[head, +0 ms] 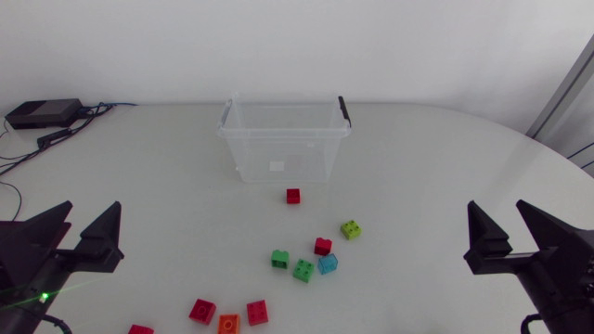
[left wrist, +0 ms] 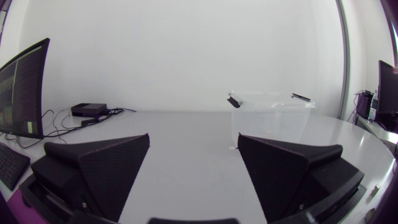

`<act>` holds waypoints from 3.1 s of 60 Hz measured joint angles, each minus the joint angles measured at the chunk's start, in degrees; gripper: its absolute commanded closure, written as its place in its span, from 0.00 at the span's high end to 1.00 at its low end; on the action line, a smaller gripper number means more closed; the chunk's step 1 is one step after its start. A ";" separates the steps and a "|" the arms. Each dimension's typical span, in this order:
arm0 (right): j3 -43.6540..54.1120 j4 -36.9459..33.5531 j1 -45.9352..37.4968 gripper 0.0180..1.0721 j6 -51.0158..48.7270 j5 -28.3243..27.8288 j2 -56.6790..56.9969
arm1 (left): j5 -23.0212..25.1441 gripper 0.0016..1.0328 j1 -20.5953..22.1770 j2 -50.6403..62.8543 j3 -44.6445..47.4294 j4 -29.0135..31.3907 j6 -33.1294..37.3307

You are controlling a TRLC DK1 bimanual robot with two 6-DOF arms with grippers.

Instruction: Pick up the duplo bricks and place them in the container

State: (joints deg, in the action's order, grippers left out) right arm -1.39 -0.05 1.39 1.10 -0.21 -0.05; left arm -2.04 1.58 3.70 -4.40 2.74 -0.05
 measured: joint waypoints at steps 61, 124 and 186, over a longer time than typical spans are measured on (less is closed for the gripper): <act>-34.62 -19.32 2.27 0.95 5.55 0.24 -48.85 | 2.14 0.89 7.82 76.39 -41.53 62.27 2.27; -34.62 -11.87 2.32 0.95 7.91 -0.02 -54.88 | 7.78 0.19 4.52 96.10 -40.02 59.28 3.02; -43.76 -20.52 17.33 0.95 -8.00 -5.29 -87.23 | 11.26 0.16 18.03 79.69 -76.19 33.46 -1.92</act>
State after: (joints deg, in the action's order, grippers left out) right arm -45.15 -20.58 18.72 -6.90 -5.50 -87.29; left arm 9.21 19.62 83.40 -80.60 36.21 -1.98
